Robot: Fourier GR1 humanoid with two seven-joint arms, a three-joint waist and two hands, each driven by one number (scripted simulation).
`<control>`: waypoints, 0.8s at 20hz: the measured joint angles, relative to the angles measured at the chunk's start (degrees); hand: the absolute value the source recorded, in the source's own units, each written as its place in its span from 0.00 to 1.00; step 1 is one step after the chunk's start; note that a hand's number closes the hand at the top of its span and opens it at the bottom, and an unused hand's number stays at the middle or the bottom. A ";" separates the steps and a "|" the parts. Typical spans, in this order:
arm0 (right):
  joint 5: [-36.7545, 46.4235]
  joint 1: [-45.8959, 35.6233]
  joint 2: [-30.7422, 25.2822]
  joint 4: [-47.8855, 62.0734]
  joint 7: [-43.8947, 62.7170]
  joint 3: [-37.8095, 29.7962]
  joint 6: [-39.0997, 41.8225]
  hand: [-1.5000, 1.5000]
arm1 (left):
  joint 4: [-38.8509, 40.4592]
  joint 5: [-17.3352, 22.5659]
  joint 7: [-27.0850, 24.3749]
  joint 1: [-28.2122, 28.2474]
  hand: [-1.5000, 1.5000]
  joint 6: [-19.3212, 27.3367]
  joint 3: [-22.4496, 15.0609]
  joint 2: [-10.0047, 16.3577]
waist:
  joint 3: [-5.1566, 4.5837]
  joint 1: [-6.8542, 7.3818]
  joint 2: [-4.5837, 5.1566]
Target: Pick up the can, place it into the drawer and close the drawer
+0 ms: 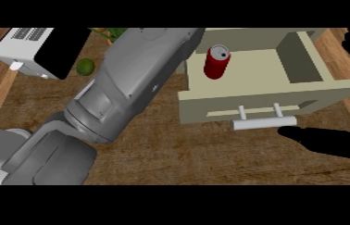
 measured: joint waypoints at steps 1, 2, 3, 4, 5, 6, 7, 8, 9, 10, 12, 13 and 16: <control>1.98 -0.72 -0.21 0.94 -0.44 1.13 -0.33 0.00 | 0.32 0.12 -0.37 -0.24 0.00 -0.13 0.19 0.00 | 0.00 0.28 -0.02; 4.35 -1.56 0.03 2.17 -0.73 2.79 -0.99 0.00 | 0.17 0.31 -0.54 -0.21 0.00 -0.09 -0.14 0.00 | -0.01 0.52 -0.10; 6.46 -2.23 -0.03 3.38 -1.23 4.03 -1.48 0.00 | 0.32 0.39 -0.87 -0.25 0.00 -0.18 -0.17 0.00 | -0.01 0.78 -0.16; 8.40 -3.12 -0.19 5.01 -1.50 5.07 -1.82 0.00 | 0.55 0.31 -0.85 -0.69 0.00 -0.11 -0.22 0.00 | -0.03 1.17 -0.24; 10.22 -3.62 -0.23 6.67 -1.97 6.04 -2.27 0.00 | 0.86 0.21 -0.87 -0.95 0.00 -0.11 -0.30 0.00 | -0.03 1.41 -0.31; 11.91 -4.39 -0.09 8.71 -2.68 7.01 -2.94 0.00 | 1.22 0.20 -0.93 -1.30 0.00 0.24 -0.42 0.01 | -0.01 1.46 -0.26; 13.96 -4.69 0.04 10.58 -3.50 8.12 -3.82 0.00 | 1.45 0.01 -1.05 -1.31 0.00 0.22 -0.49 -0.01 | -0.02 1.86 -0.35; 15.66 -5.41 0.28 12.61 -4.10 9.07 -4.58 0.00 | 1.92 -0.18 -0.82 -1.83 0.00 0.09 -0.40 0.17 | -0.02 2.19 -0.39; 17.28 -6.29 0.46 14.46 -4.32 9.91 -5.14 0.00 | 2.17 -0.31 -1.14 -1.60 0.00 -0.14 -0.42 0.15 | -0.02 2.36 -0.44; 18.86 -6.53 0.40 16.68 -5.26 10.50 -5.98 0.00 | 2.35 -0.45 -1.09 -1.81 0.00 -0.58 -0.32 0.39 | -0.03 2.62 -0.50; 22.34 -8.43 0.68 21.64 -6.19 11.69 -7.80 0.00 | 2.21 -0.64 -1.34 -1.10 0.00 -1.46 -0.29 0.47 | -0.04 3.36 -0.64; 23.80 -9.49 0.89 24.27 -6.79 12.18 -8.71 0.00 | 2.34 -0.68 -1.51 -1.00 0.00 -1.79 -0.10 0.38 | -0.05 3.53 -0.63; 27.86 -12.91 1.80 32.18 -8.61 13.35 -11.83 0.00 | 2.06 -0.58 -1.35 -0.64 0.00 -2.54 0.62 0.48 | -0.05 4.16 -0.76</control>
